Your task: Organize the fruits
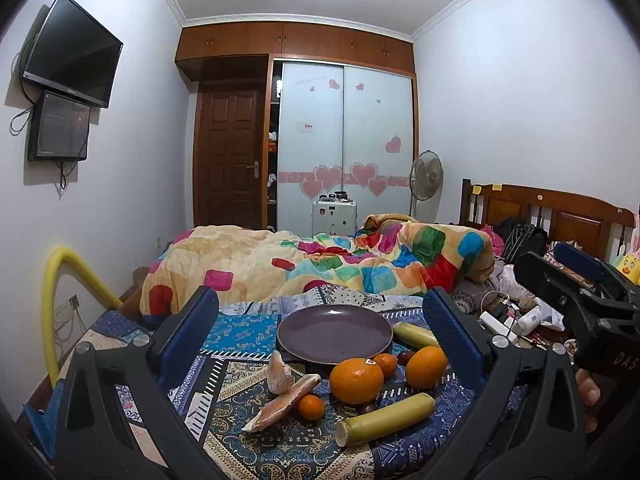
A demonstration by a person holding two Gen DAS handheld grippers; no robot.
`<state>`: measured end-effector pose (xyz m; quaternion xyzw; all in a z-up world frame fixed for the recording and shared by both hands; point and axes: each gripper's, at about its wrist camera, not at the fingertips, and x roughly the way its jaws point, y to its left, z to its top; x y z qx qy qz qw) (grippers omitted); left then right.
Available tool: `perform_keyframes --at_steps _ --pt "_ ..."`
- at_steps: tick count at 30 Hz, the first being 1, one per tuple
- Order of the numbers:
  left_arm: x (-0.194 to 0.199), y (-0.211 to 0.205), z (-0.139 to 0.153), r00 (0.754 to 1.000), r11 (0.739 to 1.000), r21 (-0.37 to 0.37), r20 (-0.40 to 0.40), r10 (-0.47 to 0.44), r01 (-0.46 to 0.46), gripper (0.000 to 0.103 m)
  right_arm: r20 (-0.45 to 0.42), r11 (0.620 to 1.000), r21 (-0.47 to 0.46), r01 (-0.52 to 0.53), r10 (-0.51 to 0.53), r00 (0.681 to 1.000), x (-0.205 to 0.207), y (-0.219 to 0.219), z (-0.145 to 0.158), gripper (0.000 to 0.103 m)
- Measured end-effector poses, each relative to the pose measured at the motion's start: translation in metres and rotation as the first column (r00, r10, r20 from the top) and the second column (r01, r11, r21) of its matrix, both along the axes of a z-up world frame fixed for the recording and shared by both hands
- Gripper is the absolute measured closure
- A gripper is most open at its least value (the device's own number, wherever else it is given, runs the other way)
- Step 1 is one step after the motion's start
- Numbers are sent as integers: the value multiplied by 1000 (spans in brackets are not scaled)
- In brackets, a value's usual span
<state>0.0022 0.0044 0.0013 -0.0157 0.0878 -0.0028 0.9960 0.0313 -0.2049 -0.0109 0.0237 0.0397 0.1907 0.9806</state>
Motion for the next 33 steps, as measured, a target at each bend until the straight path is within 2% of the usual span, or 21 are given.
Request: perform_keyframes --at_steps 33 --pt "-7 1 4 1000 1000 12 9 -2 2 0 -3 1000 8 -3 3 1000 -4 -3 4 0"
